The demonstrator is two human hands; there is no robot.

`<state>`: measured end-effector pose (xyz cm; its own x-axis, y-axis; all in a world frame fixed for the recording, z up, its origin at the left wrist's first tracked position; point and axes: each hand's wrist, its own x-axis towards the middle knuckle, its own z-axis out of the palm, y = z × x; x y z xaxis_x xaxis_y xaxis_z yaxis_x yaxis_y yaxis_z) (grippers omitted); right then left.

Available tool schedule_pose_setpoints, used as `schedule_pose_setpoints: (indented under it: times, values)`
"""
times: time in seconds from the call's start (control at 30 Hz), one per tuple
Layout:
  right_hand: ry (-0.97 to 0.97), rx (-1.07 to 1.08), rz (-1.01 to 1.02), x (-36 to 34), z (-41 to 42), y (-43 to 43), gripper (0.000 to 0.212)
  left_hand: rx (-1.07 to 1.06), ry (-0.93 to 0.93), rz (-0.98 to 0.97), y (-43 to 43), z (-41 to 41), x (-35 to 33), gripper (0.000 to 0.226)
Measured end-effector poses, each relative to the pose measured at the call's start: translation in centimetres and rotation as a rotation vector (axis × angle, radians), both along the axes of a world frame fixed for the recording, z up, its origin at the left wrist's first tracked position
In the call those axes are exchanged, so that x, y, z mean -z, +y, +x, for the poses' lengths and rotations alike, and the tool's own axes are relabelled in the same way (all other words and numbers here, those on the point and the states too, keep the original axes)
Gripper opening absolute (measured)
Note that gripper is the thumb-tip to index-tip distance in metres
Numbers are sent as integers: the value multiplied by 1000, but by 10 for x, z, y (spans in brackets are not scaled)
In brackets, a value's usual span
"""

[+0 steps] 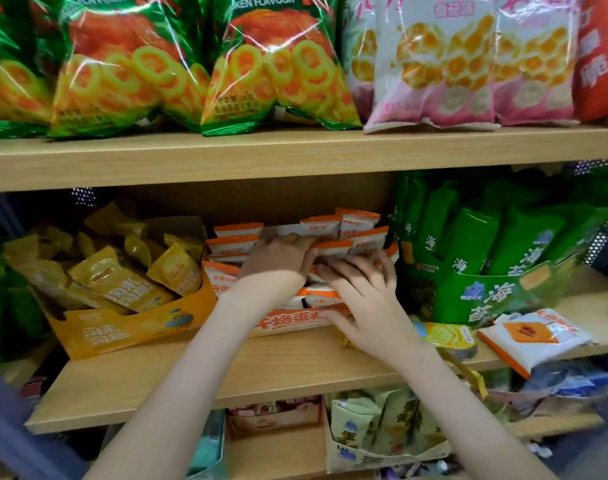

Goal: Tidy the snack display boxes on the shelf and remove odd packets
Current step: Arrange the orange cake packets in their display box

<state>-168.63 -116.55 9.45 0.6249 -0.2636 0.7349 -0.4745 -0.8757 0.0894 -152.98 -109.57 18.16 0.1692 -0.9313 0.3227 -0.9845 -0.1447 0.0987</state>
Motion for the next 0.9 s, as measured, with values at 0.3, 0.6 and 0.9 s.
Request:
schedule_pose_setpoints:
  times: [0.3, 0.6, 0.9]
  values:
    - [-20, 41, -43, 4, -2, 8, 38, -102, 112, -92, -3, -6, -3, 24]
    - [-16, 35, -14, 6, -1, 3, 44, 89, 218, -830, 16, 1, 23, 19]
    - [-11, 8, -30, 5, -1, -4, 44, 168, 345, -1358, 43, -6, 9, 24]
